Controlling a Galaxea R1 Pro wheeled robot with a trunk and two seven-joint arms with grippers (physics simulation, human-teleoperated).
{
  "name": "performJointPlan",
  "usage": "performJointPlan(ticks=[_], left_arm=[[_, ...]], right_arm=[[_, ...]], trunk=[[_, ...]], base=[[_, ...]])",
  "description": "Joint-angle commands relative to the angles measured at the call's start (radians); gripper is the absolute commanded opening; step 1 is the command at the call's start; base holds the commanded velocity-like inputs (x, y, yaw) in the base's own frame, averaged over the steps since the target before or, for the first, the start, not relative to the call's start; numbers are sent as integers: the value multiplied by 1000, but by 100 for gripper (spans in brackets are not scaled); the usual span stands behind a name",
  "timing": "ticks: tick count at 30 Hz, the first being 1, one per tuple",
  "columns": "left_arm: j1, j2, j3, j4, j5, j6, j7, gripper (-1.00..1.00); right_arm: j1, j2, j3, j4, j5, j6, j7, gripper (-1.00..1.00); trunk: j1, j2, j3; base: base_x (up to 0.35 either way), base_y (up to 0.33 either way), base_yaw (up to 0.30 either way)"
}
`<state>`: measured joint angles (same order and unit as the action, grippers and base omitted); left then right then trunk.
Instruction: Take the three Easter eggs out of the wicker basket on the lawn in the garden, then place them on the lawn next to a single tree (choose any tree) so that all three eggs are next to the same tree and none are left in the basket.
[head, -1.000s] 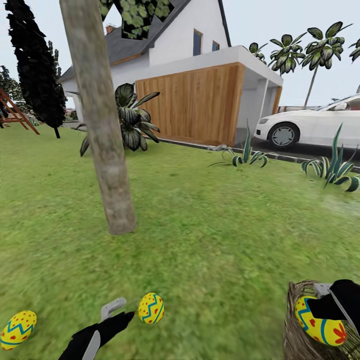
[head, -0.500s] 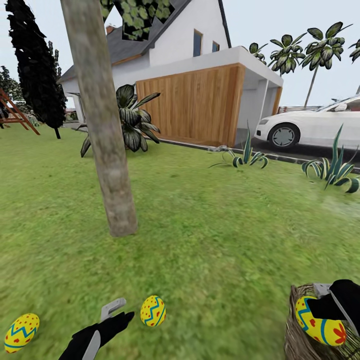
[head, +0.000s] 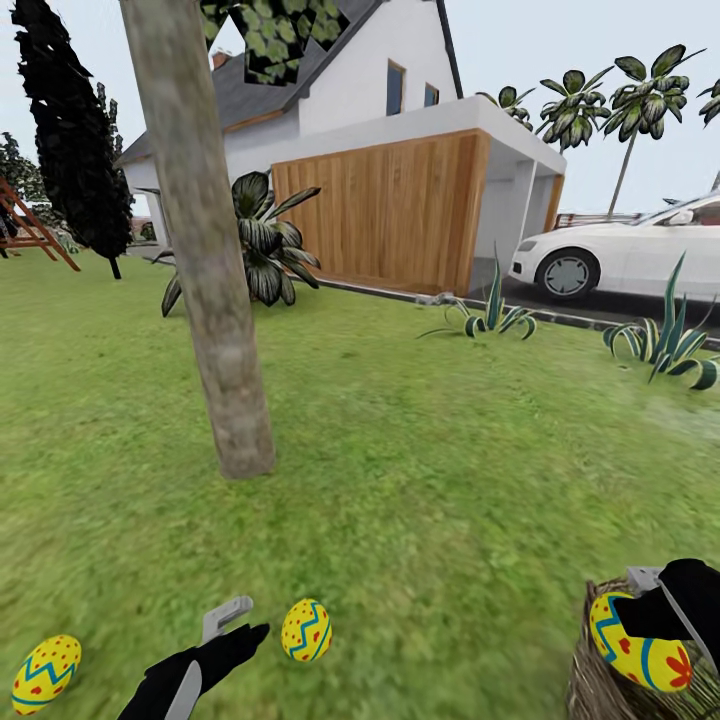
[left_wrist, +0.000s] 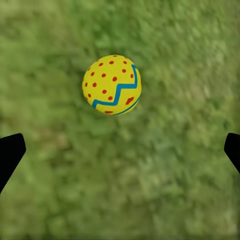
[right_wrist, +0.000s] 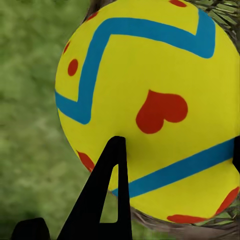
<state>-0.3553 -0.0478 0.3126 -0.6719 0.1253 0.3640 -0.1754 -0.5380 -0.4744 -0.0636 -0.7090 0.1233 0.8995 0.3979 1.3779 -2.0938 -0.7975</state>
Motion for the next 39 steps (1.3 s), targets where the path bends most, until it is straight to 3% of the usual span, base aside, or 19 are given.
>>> performJointPlan(ticks=[1, 39], left_arm=[[-1, -1, 6, -2, 7, 9, -4, 100], [-1, -9, 3, 27, 5, 9, -4, 100]], right_arm=[[0, 0, -2, -1, 4, 4, 9, -100], [0, 10, -2, -2, 4, 6, 9, -100]], trunk=[[-4, 7, 2], [-150, 273, 121]], base=[[0, 0, 0], [0, 0, 0]])
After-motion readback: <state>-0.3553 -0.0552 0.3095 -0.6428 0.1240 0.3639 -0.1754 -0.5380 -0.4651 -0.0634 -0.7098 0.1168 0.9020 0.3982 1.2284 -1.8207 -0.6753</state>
